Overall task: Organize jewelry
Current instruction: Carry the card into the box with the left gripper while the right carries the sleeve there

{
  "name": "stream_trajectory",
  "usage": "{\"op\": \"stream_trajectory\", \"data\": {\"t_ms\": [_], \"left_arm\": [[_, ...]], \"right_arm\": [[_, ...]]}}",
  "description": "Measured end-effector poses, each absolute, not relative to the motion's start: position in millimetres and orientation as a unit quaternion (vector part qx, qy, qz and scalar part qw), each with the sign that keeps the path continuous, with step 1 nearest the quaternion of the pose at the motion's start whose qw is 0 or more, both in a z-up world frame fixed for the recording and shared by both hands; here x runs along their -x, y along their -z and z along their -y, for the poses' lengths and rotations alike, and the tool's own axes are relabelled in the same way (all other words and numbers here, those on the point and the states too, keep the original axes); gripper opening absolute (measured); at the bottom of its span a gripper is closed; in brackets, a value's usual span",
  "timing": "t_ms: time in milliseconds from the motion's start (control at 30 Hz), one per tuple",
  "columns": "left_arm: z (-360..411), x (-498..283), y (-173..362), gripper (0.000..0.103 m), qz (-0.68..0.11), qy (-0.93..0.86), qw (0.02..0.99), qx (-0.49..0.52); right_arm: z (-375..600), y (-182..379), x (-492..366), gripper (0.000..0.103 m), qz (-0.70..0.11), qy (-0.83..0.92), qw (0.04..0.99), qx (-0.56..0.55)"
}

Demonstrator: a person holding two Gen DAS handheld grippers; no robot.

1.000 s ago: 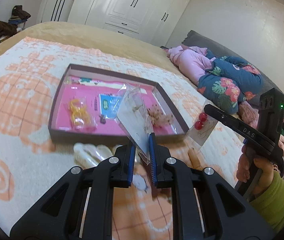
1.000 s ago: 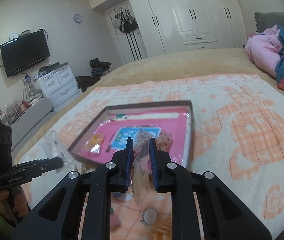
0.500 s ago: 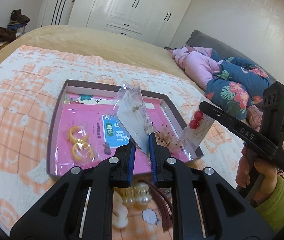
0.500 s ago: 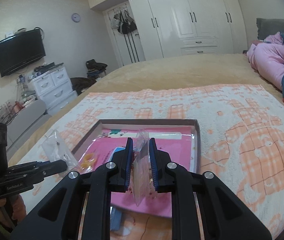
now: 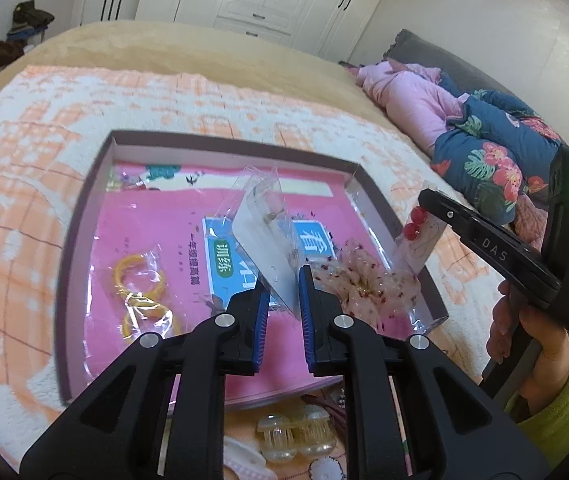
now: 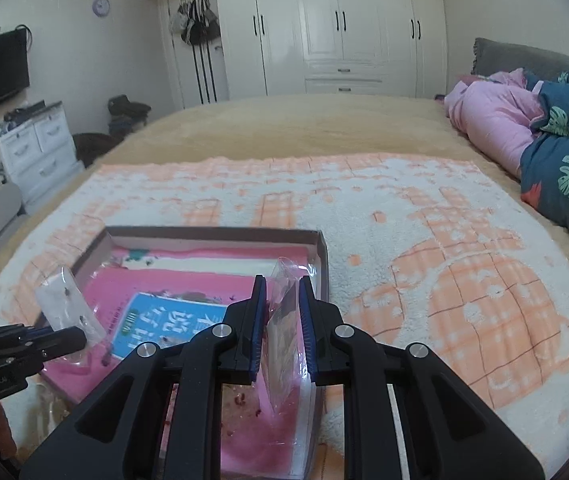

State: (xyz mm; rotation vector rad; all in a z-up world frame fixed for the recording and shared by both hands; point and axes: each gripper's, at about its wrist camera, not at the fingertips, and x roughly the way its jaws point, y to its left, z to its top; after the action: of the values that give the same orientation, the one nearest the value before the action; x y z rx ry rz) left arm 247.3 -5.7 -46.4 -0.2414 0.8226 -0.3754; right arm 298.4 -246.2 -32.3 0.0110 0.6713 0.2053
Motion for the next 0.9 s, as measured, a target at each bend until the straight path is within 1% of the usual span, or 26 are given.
{"op": "stream_trajectory", "data": {"t_ms": [200, 233, 433, 500, 567, 600, 667, 700, 767, 800, 867, 900], "left_arm": [[11, -253, 53, 0.008, -0.407, 0.189, 0.887, 0.113], [12, -254, 54, 0.008, -0.408, 0.191, 0.886, 0.112], [10, -253, 58, 0.008, -0.414, 0.185, 0.885, 0.107], [9, -253, 57, 0.008, -0.414, 0.184, 0.886, 0.105], [7, -253, 58, 0.008, -0.414, 0.182, 0.885, 0.106], [7, -252, 59, 0.008, -0.415, 0.182, 0.885, 0.107], [6, -251, 60, 0.010, -0.416, 0.181, 0.885, 0.105], [5, -250, 60, 0.013, -0.416, 0.180, 0.885, 0.105], [3, -248, 61, 0.018, -0.416, 0.177, 0.886, 0.105], [2, -247, 61, 0.020, -0.416, 0.176, 0.886, 0.107], [0, -246, 61, 0.022, -0.416, 0.174, 0.886, 0.108], [-1, -245, 61, 0.025, -0.415, 0.173, 0.887, 0.109]], "right_arm": [[236, 45, -311, 0.017, -0.349, -0.104, 0.931, -0.005], [234, 45, -312, 0.018, -0.351, -0.107, 0.930, -0.008], [231, 49, -315, 0.020, -0.354, -0.134, 0.924, -0.052], [231, 48, -311, 0.026, -0.348, -0.143, 0.924, -0.060], [232, 46, -306, 0.039, -0.343, -0.150, 0.925, -0.068], [234, 45, -304, 0.042, -0.340, -0.153, 0.925, -0.072], [238, 42, -295, 0.053, -0.331, -0.158, 0.927, -0.082], [241, 39, -287, 0.056, -0.321, -0.157, 0.930, -0.086], [248, 32, -272, 0.067, -0.302, -0.155, 0.936, -0.089], [250, 29, -266, 0.069, -0.294, -0.156, 0.939, -0.091], [254, 22, -253, 0.077, -0.279, -0.154, 0.944, -0.088], [255, 17, -244, 0.078, -0.270, -0.156, 0.946, -0.084]]}}
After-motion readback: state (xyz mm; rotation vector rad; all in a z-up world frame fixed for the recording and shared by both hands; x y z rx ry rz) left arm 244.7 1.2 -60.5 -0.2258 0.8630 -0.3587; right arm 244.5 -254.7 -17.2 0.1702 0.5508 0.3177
